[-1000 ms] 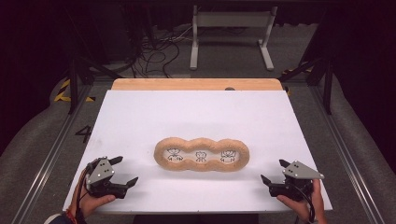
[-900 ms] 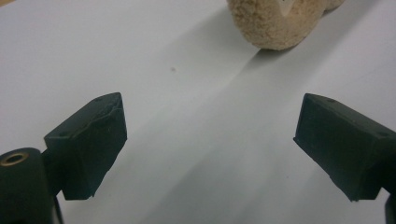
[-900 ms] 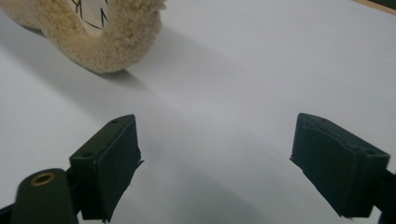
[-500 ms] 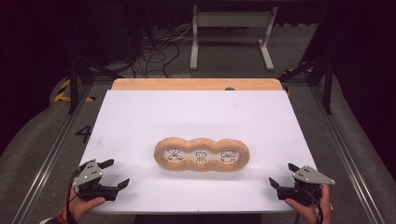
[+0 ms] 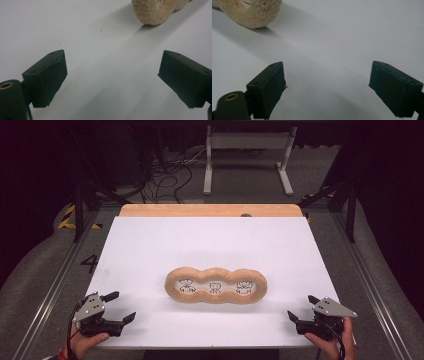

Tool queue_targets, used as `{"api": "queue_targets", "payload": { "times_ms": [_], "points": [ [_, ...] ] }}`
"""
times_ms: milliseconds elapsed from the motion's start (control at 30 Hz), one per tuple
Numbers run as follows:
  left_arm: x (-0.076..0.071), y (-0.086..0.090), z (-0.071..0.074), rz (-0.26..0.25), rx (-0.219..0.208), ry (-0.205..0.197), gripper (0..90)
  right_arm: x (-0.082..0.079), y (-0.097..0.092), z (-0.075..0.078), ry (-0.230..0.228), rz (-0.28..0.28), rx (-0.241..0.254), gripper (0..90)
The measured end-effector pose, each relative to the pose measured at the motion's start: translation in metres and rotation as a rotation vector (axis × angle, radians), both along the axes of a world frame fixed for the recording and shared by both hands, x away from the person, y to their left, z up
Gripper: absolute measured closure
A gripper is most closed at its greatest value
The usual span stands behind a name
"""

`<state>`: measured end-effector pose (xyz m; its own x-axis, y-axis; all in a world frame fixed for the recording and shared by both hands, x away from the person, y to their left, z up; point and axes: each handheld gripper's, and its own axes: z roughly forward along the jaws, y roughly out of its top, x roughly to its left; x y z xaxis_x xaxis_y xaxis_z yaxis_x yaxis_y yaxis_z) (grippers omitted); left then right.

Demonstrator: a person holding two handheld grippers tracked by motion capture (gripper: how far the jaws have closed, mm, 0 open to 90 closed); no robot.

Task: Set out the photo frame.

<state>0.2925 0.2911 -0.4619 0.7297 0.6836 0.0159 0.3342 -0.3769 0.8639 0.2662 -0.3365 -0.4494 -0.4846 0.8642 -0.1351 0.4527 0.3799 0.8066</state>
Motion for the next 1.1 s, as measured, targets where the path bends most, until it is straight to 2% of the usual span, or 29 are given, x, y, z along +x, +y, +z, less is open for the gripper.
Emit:
{"api": "queue_targets", "payload": {
  "times_ms": [200, 300, 467, 700, 767, 933, 1100],
  "points": [
    [0.000, 0.000, 0.000, 0.001, -0.001, -0.004, 8.5, 0.001, 0.002, -0.001, 0.006, -0.003, -0.003, 13.1],
    [0.000, 0.000, 0.000, 0.000, 0.003, -0.002, 8.5, 0.000, 0.002, 0.001, -0.015, -0.024, -0.009, 13.5],
    [0.001, 0.003, 0.000, 0.014, -0.001, -0.004, 8.5, -0.001, 0.001, 0.002, -0.021, -0.040, -0.013, 13.7],
    [0.003, -0.001, -0.001, 0.016, 0.017, 0.003, 8.5, -0.001, 0.002, 0.003, -0.035, -0.065, -0.044, 13.5],
    [0.003, -0.002, 0.000, 0.015, 0.007, 0.000, 8.5, -0.001, 0.002, 0.003, -0.038, -0.071, -0.053, 13.2],
    [0.004, -0.007, 0.001, 0.003, 0.020, -0.002, 8.5, -0.001, 0.002, 0.003, -0.037, -0.074, -0.063, 13.1],
    [0.006, -0.008, 0.001, 0.018, 0.014, -0.001, 8.5, -0.001, 0.001, 0.003, -0.037, -0.088, -0.057, 13.1]
  ]
}}
